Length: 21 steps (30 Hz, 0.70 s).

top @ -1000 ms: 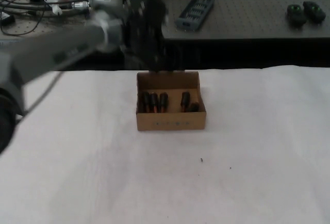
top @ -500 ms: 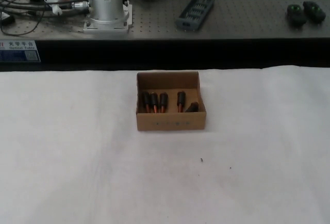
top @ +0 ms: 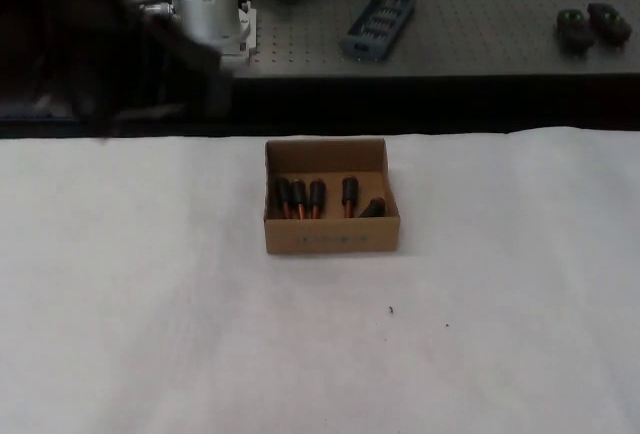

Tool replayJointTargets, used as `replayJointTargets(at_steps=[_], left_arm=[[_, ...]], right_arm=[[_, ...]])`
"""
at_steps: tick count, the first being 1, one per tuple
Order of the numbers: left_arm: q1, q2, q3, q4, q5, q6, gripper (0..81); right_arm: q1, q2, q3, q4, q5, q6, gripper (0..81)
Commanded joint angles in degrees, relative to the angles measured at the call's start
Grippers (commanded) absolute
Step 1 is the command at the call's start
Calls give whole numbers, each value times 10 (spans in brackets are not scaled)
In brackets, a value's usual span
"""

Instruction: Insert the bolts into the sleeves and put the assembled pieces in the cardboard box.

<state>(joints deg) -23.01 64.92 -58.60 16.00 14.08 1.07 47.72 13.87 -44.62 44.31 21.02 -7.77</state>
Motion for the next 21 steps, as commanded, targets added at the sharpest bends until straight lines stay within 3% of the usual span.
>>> replayJointTargets(at_steps=[1, 11, 21], left_arm=[[0, -106, 102, -29, -10, -11, 117], [0, -348, 309, -29, -81, -29, 117], [0, -502, 467, -28, -115, -28, 117]], right_arm=[[-2, -6, -2, 1, -9, -5, 34], [-2, -4, 82, 13, -196, -26, 34], [-2, -2, 213, 12, -194, -26, 34]])
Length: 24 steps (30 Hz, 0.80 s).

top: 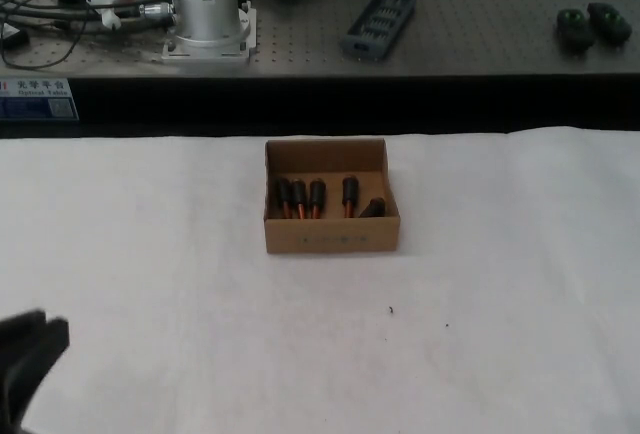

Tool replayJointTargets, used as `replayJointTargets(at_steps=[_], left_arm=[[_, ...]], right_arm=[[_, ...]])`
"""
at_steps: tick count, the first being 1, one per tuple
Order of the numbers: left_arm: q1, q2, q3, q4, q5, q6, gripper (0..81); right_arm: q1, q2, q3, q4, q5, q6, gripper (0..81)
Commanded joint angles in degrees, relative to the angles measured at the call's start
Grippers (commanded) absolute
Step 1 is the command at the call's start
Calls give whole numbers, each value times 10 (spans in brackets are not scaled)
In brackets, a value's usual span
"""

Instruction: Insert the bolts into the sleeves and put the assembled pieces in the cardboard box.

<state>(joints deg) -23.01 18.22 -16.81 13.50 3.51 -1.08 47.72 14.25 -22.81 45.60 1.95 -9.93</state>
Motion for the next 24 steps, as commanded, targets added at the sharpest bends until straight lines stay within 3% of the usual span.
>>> replayJointTargets(at_steps=[1, 11, 24], left_arm=[[0, -38, 62, -3, -7, -6, 117], [0, -42, 168, -3, -7, -6, 117], [124, -173, 168, 139, -3, -6, 117]], right_arm=[[-2, -5, 8, -1, -4, -5, 34], [-8, -38, 109, -55, -2, -13, 34], [-273, -138, 195, -70, 0, -13, 34]])
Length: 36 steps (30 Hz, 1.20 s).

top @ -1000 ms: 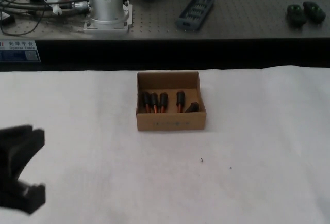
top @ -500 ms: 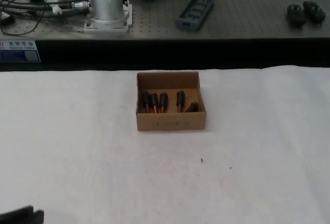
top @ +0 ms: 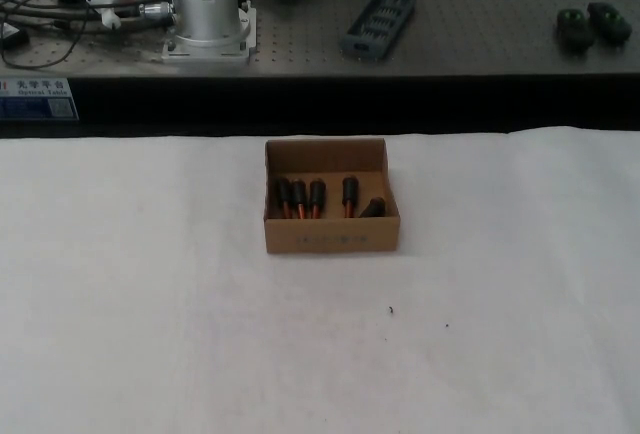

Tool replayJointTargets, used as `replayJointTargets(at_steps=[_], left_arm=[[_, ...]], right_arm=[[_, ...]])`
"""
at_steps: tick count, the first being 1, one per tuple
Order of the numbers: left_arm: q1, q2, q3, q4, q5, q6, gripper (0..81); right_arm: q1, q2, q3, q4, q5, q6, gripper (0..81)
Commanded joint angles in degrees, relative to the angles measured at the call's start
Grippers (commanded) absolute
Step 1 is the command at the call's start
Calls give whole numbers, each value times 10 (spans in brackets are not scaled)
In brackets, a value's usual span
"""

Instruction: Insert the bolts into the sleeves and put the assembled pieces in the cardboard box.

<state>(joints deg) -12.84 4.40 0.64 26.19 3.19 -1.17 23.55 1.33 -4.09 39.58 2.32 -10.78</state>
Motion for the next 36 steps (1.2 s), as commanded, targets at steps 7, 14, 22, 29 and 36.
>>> replayJointTargets(at_steps=[7, 14, 22, 29, 36], left_arm=[[42, -44, -6, 8, 0, -5, 117], [46, -44, -6, 8, 0, -5, 117], [46, -44, -6, 8, 0, -5, 117], [46, -44, -6, 8, 0, -5, 117], [46, -44, -6, 8, 0, -5, 117]], right_arm=[[-120, -13, 22, -9, -4, -4, 34], [-173, -13, 22, -9, -4, -4, 34], [-175, -13, 22, -9, -4, -4, 34], [-175, -13, 22, -9, -4, -4, 34], [-175, -13, 22, -9, -4, -4, 34]])
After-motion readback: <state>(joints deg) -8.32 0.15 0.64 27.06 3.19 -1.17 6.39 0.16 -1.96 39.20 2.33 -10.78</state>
